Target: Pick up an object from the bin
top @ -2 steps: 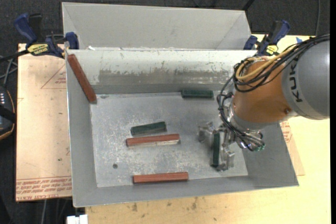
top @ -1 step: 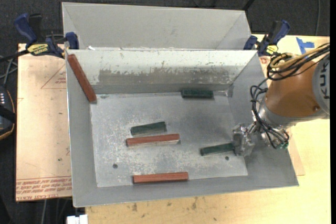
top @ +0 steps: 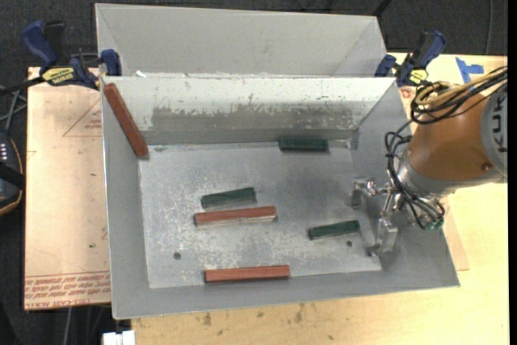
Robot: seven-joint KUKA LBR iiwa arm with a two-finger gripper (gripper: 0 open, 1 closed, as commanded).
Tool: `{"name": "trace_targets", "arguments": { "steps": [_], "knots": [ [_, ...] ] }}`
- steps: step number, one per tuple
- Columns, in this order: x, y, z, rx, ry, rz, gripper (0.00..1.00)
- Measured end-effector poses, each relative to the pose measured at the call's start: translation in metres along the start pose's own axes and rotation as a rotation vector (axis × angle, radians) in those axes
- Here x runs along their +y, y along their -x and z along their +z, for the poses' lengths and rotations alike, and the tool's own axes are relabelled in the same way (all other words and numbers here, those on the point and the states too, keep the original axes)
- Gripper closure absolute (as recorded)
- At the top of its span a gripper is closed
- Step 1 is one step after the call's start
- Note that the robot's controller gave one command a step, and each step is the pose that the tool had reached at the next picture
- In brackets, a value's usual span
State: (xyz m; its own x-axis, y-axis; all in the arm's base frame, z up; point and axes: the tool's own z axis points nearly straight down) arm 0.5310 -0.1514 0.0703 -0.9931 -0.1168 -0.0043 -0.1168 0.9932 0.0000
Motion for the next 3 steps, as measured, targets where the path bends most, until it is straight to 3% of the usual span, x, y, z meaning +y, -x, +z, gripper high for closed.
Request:
{"name": "trace_targets", "arguments": {
  "steps": [2, 3],
  "knots": [
    [0.004, 0.001, 0.0, 0.001, -0.001, 0.001, 0.0],
    [0.024, -0.016, -0.029, 0.005, 0.005, -0.027, 0.0]
  ]
}}
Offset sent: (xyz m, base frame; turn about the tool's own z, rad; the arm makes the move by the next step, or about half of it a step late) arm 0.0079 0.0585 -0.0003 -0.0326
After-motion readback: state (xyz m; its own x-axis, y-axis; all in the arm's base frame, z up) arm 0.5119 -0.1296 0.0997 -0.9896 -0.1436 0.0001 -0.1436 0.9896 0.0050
